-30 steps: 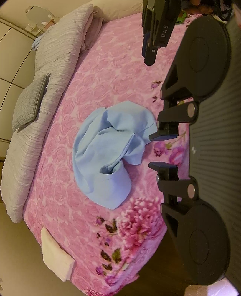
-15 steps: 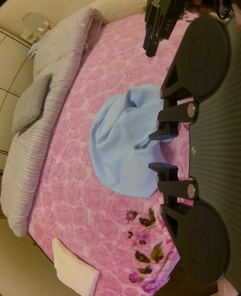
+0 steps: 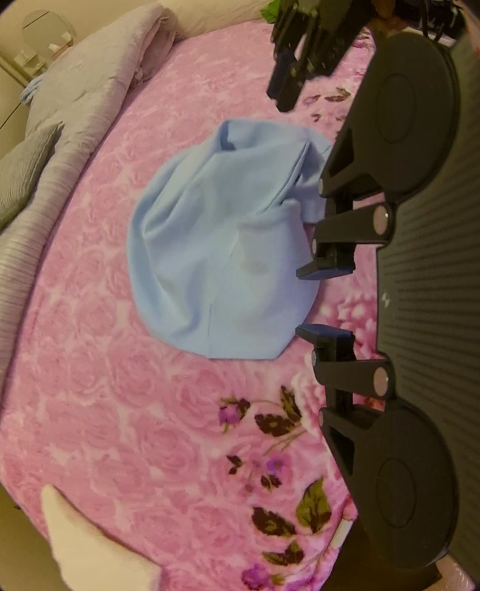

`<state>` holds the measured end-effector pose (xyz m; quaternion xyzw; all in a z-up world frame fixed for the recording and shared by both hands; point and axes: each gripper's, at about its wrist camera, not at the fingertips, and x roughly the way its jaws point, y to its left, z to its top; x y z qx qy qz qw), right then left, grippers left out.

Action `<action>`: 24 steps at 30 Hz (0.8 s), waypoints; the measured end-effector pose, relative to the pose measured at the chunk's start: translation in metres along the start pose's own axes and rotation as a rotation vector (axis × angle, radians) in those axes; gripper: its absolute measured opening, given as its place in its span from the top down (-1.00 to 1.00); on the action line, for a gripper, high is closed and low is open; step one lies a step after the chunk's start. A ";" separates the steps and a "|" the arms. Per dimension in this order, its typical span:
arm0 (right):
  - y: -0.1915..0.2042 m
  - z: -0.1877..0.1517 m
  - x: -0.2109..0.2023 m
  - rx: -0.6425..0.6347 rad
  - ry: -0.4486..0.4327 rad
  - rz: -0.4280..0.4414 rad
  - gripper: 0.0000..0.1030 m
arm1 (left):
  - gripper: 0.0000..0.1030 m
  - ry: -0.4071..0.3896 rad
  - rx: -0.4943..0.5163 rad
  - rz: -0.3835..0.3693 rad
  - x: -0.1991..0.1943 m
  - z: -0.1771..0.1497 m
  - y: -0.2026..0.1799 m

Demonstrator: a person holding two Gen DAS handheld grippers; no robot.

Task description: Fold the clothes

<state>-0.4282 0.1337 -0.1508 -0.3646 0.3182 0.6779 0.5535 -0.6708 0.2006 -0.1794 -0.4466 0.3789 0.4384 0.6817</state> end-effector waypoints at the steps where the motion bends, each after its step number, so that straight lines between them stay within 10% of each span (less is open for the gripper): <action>1: 0.003 -0.002 0.012 -0.032 0.006 -0.006 0.53 | 0.60 0.004 -0.010 -0.005 0.007 0.001 0.006; 10: 0.025 -0.017 0.111 -0.279 0.022 -0.010 0.51 | 0.60 -0.002 -0.122 -0.014 0.065 0.004 0.049; 13: 0.033 -0.022 0.130 -0.328 0.004 0.016 -0.37 | 0.60 0.003 -0.170 -0.014 0.079 0.000 0.061; 21: 0.047 -0.025 0.166 -0.537 -0.080 -0.008 -0.36 | 0.60 0.018 -0.218 0.009 0.097 -0.013 0.072; 23: 0.049 -0.028 0.176 -0.564 -0.070 0.004 0.11 | 0.60 0.022 -0.224 0.019 0.100 -0.015 0.071; 24: 0.049 -0.029 0.179 -0.565 -0.062 0.011 0.83 | 0.60 0.016 -0.222 0.024 0.099 -0.013 0.069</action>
